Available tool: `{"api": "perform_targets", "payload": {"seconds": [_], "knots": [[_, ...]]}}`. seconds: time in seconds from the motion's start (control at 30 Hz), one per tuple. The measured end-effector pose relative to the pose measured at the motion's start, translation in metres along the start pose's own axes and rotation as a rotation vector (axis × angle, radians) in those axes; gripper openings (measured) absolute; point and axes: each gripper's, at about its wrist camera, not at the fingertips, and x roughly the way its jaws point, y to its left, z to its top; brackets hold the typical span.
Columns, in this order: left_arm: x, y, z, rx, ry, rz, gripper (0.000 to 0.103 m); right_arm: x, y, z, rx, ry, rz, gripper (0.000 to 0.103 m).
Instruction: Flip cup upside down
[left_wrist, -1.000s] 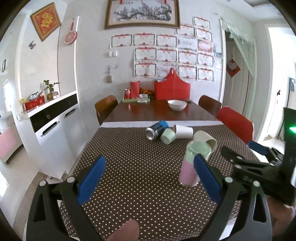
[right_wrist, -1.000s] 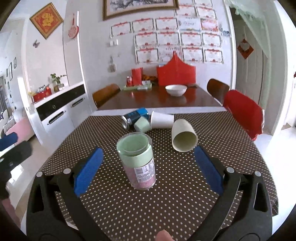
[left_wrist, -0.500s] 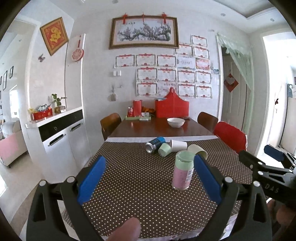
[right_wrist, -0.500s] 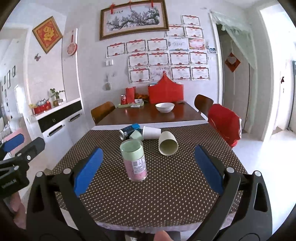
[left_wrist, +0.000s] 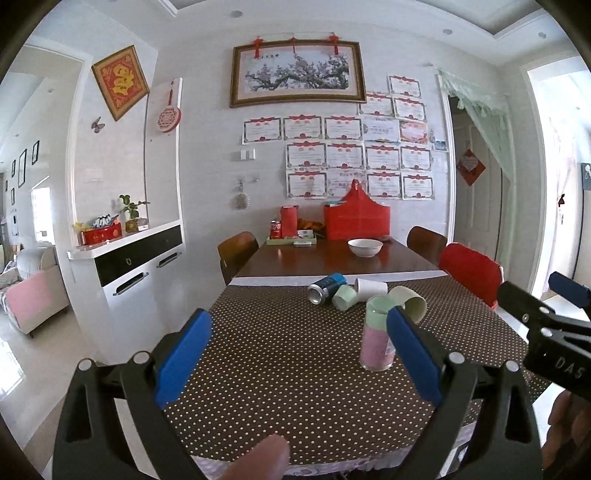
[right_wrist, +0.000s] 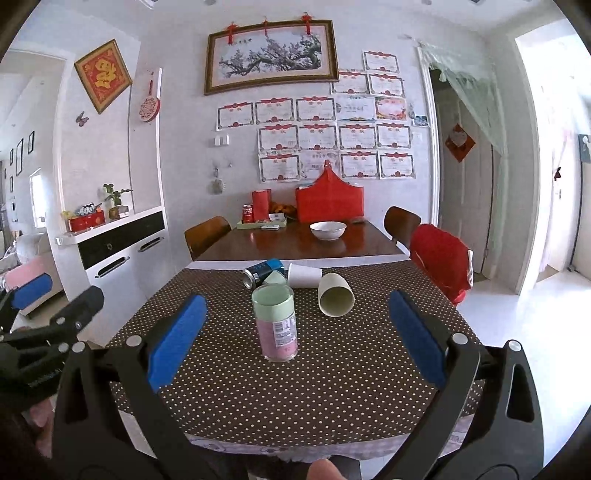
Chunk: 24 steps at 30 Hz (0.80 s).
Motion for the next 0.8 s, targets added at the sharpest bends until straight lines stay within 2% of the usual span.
{"api": "perform_targets", "payload": {"seconds": [0.33,0.8], "knots": [[-0.007,0.007,-0.002,-0.01,-0.015,0.011,0.095,-0.004,0.01,-0.001,-0.006,-0.005,0.015,0.097],[-0.008,0.005,-0.001,-0.031,-0.004,-0.019,0.095,-0.005,0.011,-0.002,-0.001,-0.001,0.019,0.097]]}}
